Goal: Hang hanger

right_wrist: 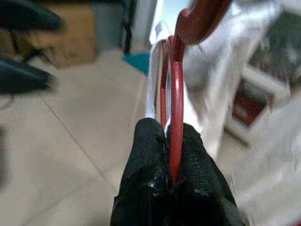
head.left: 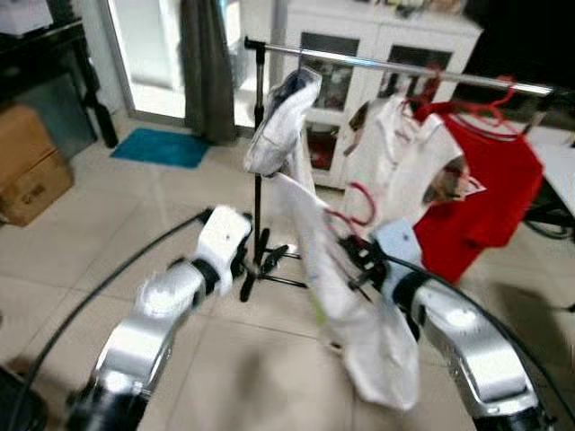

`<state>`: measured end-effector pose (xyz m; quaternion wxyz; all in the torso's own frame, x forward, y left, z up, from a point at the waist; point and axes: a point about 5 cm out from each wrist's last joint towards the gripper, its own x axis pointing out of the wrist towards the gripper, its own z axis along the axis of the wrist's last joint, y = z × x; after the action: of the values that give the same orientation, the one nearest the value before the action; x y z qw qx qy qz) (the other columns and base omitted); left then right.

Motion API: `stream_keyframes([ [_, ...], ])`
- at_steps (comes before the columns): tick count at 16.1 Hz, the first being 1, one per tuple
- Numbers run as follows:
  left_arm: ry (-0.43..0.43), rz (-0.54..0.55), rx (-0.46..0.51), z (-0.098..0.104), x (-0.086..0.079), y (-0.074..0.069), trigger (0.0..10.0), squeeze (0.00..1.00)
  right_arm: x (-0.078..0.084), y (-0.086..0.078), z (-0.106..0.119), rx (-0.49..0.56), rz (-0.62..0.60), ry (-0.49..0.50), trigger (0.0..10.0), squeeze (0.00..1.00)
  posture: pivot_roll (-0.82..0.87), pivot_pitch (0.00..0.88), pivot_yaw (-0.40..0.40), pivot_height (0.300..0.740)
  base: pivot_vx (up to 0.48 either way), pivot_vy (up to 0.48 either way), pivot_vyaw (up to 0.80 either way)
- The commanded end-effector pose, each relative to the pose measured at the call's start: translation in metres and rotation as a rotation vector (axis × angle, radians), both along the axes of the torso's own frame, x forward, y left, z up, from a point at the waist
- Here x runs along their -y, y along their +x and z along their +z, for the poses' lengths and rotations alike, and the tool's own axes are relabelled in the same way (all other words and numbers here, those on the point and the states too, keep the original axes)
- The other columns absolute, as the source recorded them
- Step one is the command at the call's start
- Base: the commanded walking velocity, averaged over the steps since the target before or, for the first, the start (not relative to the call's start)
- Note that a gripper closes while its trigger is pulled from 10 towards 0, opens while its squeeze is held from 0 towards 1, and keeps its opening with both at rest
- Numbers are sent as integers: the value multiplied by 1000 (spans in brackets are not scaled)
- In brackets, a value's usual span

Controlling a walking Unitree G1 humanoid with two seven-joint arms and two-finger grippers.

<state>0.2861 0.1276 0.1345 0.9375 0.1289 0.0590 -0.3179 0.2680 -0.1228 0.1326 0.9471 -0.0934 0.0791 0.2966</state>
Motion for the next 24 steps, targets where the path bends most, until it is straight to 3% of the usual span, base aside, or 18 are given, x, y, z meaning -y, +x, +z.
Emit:
stream_keyframes([
  [1, 27, -19, 10, -2, 7, 5, 10000, 1000, 0, 2, 13, 35, 30, 5, 0, 0, -79, 0, -46, 740, 0, 0, 0],
  [2, 38, -26, 16, -2, 11, 12, 10000, 773, -3, 2, 19, 51, 62, 11, 0, 0, -81, 0, -44, 740, 0, 0, 0],
  [3, 35, -56, 22, -1, 18, 18, 10000, 290, -6, 2, 27, 65, 90, 39, 0, 0, -84, 0, -43, 740, 0, 0, 0],
  [4, 32, -65, 23, -1, 20, 20, 10000, 184, -7, 2, 28, 68, 98, 47, 0, 0, -88, 0, -40, 740, 0, 0, 0],
  [5, 25, -87, 24, 0, 26, 25, 10000, 0, -11, 1, 33, 77, 123, 71, 0, 0, -94, 0, -36, 740, 0, 0, 0],
  [7, 29, -89, 38, 2, 31, 34, 10000, 0, -15, 0, 39, 89, 152, 99, 0, 0, -100, 0, -32, 740, 0, 0, 0],
  [8, 44, -74, 49, 2, 30, 37, 8353, 0, -15, 0, 40, 88, 153, 102, 0, 0, -100, 0, -32, 740, 0, 0, 0],
  [9, 61, -57, 66, 2, 29, 40, 1098, 0, -14, 0, 40, 85, 148, 102, 0, 0, -100, 0, -32, 740, 0, 0, 0],
  [10, 50, -40, 79, 3, 28, 41, 0, 0, -12, 2, 40, 81, 133, 110, 0, 0, -100, 0, -32, 740, 0, 0, 0],
  [24, 36, -33, 125, 3, 26, 43, 0, 0, -4, 6, 41, 61, 84, 141, 0, 0, -94, 0, -46, 740, 0, 0, 0],
])
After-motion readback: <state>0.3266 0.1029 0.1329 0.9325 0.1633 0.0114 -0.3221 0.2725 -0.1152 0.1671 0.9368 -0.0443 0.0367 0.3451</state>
